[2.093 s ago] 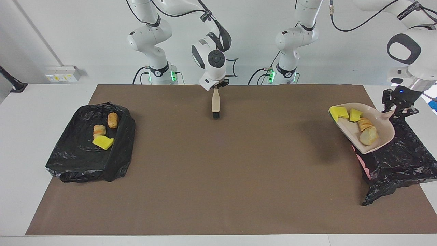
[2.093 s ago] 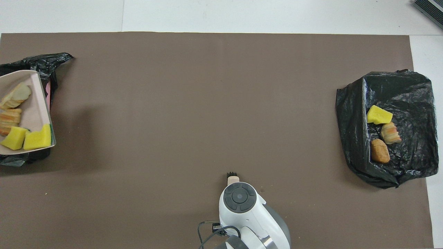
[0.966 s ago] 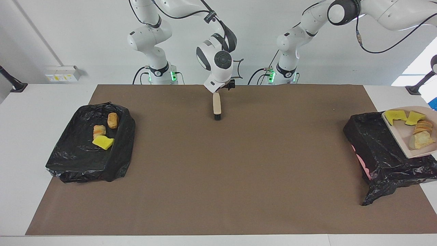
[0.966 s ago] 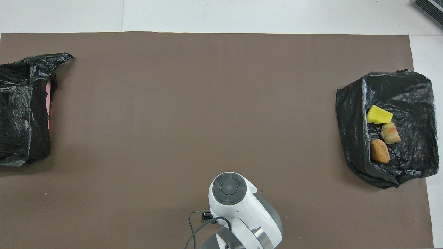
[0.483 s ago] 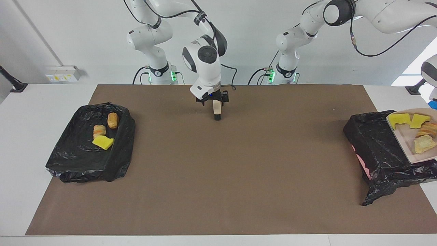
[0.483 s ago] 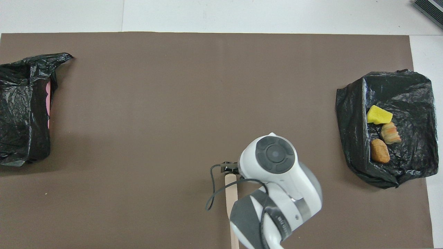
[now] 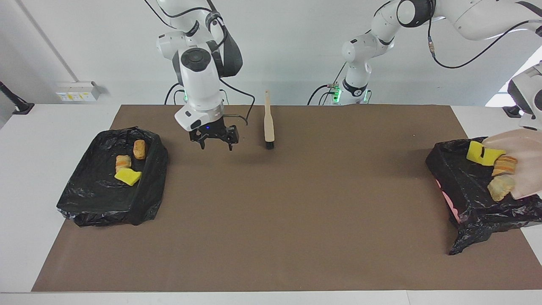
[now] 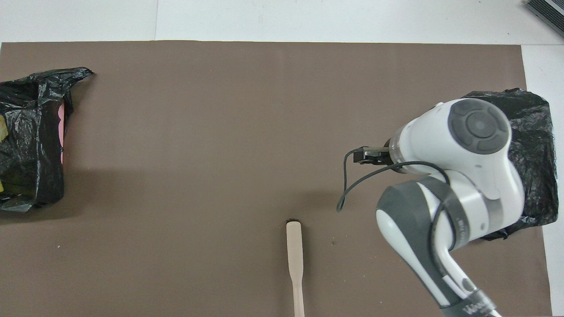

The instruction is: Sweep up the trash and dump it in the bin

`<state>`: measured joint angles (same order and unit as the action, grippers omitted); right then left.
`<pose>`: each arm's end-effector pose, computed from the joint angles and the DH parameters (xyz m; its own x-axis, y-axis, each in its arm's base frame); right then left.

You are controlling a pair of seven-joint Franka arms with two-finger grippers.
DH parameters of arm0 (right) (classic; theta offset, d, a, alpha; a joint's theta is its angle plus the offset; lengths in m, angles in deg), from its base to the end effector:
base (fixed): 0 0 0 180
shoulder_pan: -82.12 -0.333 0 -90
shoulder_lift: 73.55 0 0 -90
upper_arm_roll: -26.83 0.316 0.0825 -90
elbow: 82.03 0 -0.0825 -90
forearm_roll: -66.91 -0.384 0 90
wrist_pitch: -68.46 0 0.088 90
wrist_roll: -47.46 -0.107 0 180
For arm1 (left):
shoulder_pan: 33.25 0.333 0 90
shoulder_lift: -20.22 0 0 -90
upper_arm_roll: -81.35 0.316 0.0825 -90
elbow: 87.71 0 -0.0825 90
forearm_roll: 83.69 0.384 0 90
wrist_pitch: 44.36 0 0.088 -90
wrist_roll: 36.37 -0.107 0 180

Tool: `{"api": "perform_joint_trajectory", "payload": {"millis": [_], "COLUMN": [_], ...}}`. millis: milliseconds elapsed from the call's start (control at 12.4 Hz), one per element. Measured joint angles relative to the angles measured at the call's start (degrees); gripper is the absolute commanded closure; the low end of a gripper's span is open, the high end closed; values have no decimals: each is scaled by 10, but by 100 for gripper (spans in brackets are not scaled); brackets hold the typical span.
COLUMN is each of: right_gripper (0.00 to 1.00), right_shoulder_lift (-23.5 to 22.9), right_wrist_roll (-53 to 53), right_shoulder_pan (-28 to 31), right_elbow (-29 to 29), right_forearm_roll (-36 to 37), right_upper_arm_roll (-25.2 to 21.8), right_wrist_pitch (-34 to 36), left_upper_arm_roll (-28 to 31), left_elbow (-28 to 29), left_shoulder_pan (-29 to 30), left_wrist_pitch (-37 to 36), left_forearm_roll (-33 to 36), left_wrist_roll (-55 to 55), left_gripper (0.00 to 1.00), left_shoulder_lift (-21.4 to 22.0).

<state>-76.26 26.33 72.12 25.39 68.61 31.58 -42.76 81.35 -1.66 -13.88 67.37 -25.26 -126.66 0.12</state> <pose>0.5580 0.1442 0.4849 0.9946 -0.1006 0.0264 -0.1010 -0.9948 0.0155 0.6271 0.2808 0.5065 -0.0550 -0.5726 -0.8180 -0.9970 -0.0133 0.0763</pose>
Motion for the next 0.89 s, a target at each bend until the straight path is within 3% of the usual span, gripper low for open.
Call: {"api": "perform_joint_trajectory", "payload": {"millis": [242, 564, 725, 886], "right_gripper": [0, 0, 0, 0], "right_shoulder_lift": [17, 70, 69, 63], "right_wrist_roll": [81, 149, 149, 149], "right_shoulder_pan": [29, 52, 51, 50], "right_elbow": [-62, -72, -72, -72], "right_forearm_roll": [1, 0, -1, -1], "right_upper_arm_roll": [-41, -85, -85, -79], "right_wrist_pitch": [95, 172, 160, 130], "left_upper_arm_roll": [0, -6, -8, -8], "left_elbow": [5, 5, 5, 7], "left_shoulder_pan": [-17, -42, -58, -70], "left_wrist_pitch": [-39, -69, -70, -71], "left_forearm_roll": [30, 36, -19, -138], "left_wrist_roll": [20, 22, 26, 42], "left_gripper": [100, 100, 100, 100], "left_shoulder_lift": [22, 52, 55, 55]}}
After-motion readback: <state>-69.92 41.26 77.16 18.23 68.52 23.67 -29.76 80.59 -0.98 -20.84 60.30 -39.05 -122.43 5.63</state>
